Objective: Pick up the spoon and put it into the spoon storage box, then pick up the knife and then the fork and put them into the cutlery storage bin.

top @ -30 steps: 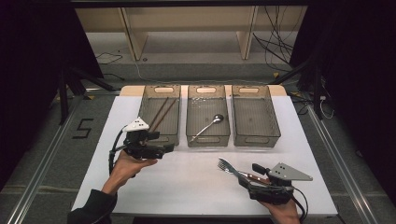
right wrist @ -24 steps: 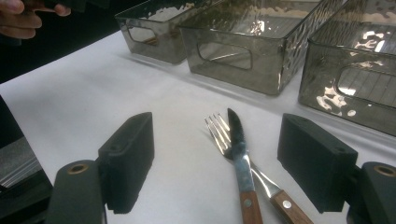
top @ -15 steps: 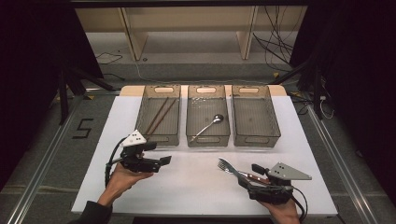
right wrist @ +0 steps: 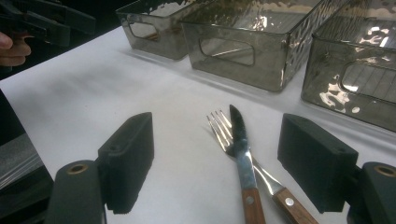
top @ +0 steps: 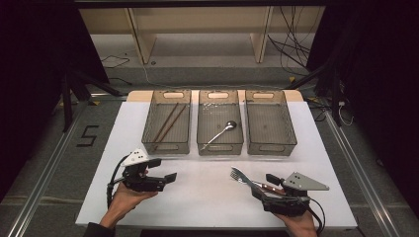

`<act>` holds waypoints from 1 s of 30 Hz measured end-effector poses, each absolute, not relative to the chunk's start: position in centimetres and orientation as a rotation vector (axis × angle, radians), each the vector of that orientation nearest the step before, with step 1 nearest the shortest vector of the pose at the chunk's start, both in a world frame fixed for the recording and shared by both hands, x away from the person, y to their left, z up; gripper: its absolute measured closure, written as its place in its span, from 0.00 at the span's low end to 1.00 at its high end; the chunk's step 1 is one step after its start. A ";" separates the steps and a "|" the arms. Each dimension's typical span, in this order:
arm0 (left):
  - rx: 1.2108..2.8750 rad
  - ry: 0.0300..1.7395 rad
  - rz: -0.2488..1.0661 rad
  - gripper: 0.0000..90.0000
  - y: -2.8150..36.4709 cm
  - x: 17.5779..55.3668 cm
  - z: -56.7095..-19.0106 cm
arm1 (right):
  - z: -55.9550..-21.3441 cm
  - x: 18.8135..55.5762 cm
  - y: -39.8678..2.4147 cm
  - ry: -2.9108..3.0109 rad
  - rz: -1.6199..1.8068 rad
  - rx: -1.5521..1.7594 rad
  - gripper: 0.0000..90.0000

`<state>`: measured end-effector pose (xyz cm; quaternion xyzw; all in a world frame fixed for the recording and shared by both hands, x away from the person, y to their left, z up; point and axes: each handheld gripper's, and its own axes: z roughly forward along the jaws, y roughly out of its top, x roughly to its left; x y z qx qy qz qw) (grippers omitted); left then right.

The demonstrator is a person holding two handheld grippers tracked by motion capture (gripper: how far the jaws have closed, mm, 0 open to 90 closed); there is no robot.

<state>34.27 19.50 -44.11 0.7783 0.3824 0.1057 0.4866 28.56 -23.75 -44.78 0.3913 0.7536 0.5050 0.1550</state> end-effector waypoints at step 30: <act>1.853 0.932 0.296 0.17 20.5 32.4 -44.8 | -43.5 31.6 -23.0 2.597 0.851 1.067 0.41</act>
